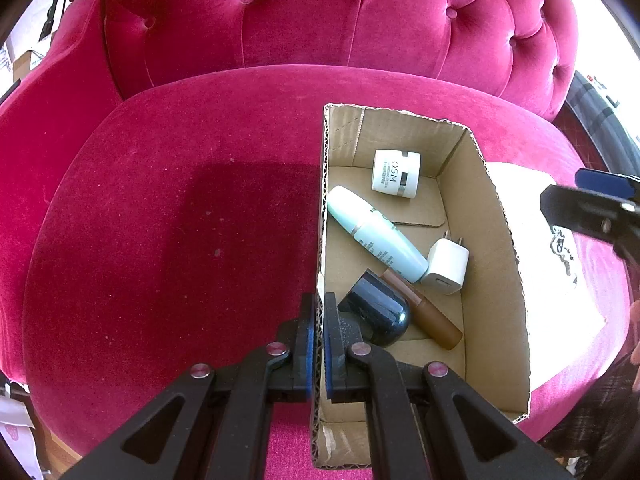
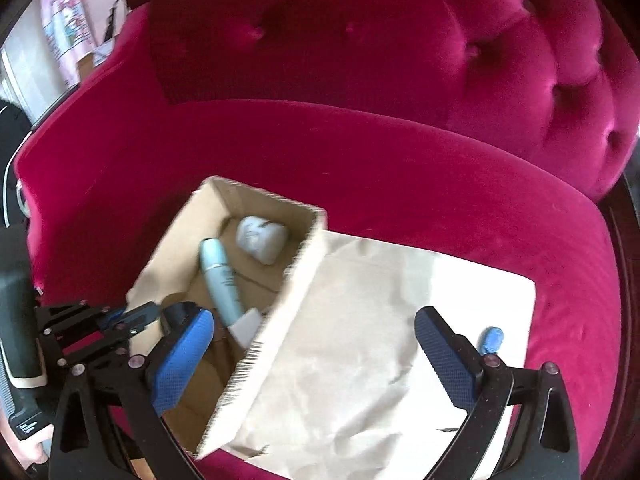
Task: Organize rigid objects
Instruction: 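Withdraw the right gripper from the box to the keyring on the paper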
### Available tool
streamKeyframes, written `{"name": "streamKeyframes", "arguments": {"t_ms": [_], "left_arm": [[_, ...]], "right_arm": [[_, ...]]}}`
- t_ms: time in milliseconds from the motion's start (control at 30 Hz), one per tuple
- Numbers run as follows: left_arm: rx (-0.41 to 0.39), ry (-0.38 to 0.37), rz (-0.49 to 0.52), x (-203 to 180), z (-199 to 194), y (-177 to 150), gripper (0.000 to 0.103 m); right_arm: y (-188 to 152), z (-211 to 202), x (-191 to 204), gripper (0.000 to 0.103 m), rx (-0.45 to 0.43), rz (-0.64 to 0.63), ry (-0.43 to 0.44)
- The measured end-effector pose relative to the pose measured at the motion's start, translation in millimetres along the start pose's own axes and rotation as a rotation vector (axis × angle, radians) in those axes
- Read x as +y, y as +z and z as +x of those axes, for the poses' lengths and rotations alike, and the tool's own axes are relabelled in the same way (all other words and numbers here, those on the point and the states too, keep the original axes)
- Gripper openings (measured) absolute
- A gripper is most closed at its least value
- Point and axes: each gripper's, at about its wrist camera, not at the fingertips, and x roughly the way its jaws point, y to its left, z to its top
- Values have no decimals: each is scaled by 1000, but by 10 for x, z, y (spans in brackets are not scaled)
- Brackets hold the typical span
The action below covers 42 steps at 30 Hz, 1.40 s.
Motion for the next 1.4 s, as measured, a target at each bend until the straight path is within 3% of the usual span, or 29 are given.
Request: {"name": "streamKeyframes", "arguments": {"t_ms": [433, 933, 1400], "left_arm": [[-1, 5, 3, 15, -29, -44, 3], [-2, 8, 3, 17, -12, -44, 3], [-1, 8, 1, -16, -50, -68, 3]], "right_arm": [[-23, -164, -548, 103, 6, 109, -92], [-284, -5, -1060, 103, 69, 212, -184], [-555, 177, -1443, 103, 139, 319, -212]]}}
